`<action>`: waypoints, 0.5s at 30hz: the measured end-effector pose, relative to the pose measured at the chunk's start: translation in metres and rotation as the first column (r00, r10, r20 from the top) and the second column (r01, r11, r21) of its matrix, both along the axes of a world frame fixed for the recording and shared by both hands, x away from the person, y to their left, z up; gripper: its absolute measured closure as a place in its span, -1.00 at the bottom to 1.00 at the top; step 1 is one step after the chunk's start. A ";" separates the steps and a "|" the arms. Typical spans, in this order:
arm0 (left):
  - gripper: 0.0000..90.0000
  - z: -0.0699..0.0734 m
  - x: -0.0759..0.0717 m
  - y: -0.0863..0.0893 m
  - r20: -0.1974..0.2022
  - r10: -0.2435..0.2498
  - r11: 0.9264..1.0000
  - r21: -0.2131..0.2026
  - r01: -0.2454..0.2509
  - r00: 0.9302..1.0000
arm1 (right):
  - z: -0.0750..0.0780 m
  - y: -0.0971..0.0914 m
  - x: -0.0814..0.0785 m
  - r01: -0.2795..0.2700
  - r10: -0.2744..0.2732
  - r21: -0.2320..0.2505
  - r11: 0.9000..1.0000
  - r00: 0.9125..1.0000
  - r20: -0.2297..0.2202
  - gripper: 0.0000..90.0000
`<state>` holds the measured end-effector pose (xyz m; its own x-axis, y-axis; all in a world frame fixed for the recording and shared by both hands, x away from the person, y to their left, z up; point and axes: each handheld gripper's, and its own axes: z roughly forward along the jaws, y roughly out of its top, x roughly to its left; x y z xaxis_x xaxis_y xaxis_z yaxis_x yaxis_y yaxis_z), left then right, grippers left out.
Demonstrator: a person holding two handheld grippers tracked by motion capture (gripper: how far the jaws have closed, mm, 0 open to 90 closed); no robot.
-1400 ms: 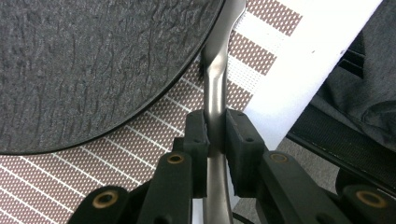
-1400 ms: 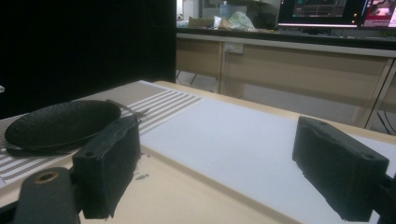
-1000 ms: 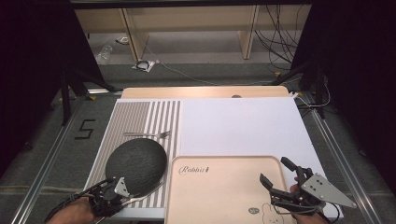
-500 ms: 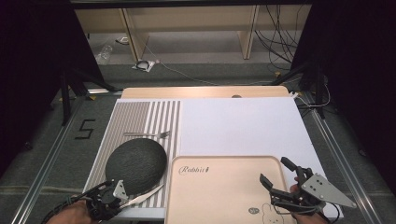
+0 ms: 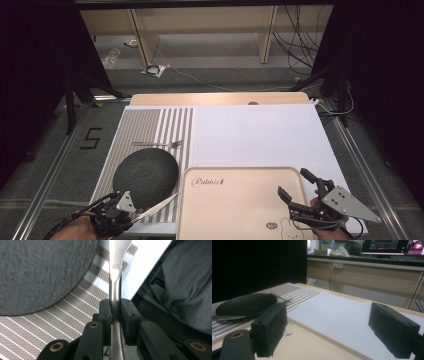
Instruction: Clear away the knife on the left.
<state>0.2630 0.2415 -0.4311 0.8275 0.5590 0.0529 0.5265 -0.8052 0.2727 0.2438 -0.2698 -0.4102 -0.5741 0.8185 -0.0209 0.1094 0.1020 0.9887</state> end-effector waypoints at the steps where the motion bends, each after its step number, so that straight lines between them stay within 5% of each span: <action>1: 0.76 0.002 0.001 -0.001 0.009 0.011 1.000 -0.015 -0.010 1.000 | 0.000 0.000 0.000 0.001 -0.001 0.004 1.000 1.000 0.003 -0.64; 8: 0.76 0.015 0.004 -0.013 0.060 0.084 0.984 -0.162 -0.073 0.995 | 0.000 0.000 0.000 0.001 -0.001 0.000 1.000 1.000 0.007 -0.64; 15: 0.76 0.020 0.013 -0.032 0.086 0.119 0.962 -0.255 -0.093 0.989 | 0.000 0.000 0.000 0.000 0.000 -0.002 1.000 1.000 0.005 -0.64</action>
